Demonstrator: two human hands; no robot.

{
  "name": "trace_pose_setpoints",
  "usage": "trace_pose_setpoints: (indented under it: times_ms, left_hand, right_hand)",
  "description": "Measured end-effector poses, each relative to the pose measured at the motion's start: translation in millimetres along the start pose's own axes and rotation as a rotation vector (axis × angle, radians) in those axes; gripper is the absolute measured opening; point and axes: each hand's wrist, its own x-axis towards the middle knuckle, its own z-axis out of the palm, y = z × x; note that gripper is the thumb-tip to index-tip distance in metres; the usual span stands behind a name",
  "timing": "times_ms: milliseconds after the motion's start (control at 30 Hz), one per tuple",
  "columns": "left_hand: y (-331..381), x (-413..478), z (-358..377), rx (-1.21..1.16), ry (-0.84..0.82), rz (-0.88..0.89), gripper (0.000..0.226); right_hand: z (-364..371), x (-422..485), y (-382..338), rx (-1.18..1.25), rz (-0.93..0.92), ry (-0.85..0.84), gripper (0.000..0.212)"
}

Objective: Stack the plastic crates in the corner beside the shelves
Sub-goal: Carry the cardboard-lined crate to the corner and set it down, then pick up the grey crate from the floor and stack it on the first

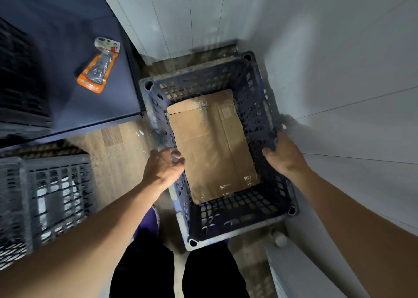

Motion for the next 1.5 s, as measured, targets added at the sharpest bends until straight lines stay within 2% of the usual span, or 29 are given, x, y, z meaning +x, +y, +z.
trace_pose_setpoints:
  times_ms: [167,300,433,567,800,1067,1267,1500]
  left_hand:
    - [12.5,-17.2,-3.0,0.184,-0.063,-0.014,0.026]
    - [30.0,-33.2,-14.2,0.173,-0.084,0.031,0.028]
    - [42.7,-53.0,-32.2,0.165,-0.113,0.075,0.031]
    - [47.3,-84.1,-55.8,0.151,-0.134,0.113,0.035]
    - [8.0,-153.1,-92.7,0.187,-0.326,0.136,0.039]
    - [-13.3,-205.1,-137.8,0.287,-0.351,0.27,0.04]
    - [-21.4,-246.8,-127.1,0.4,-0.365,0.357,0.04]
    - [-51.1,-320.0,-82.8,0.526,-0.451,0.48,0.043]
  right_hand:
    - [9.0,-24.4,-12.0,-0.176,0.01,-0.031,0.06]
    - [7.6,-45.5,-20.9,-0.188,-0.01,-0.094,0.058]
    - [3.1,-74.1,-33.4,-0.14,-0.033,-0.143,0.055]
    - [4.3,-114.7,-49.5,-0.055,-0.019,-0.123,0.056]
    - [29.0,-210.8,-74.9,0.085,0.074,-0.122,0.052]
    - [73.9,-301.8,-109.4,0.272,0.14,-0.09,0.044]
    - [105.3,-354.2,-105.2,0.335,0.145,-0.069,0.049]
    - [146.4,-430.2,-51.5,0.401,0.227,0.001,0.05]
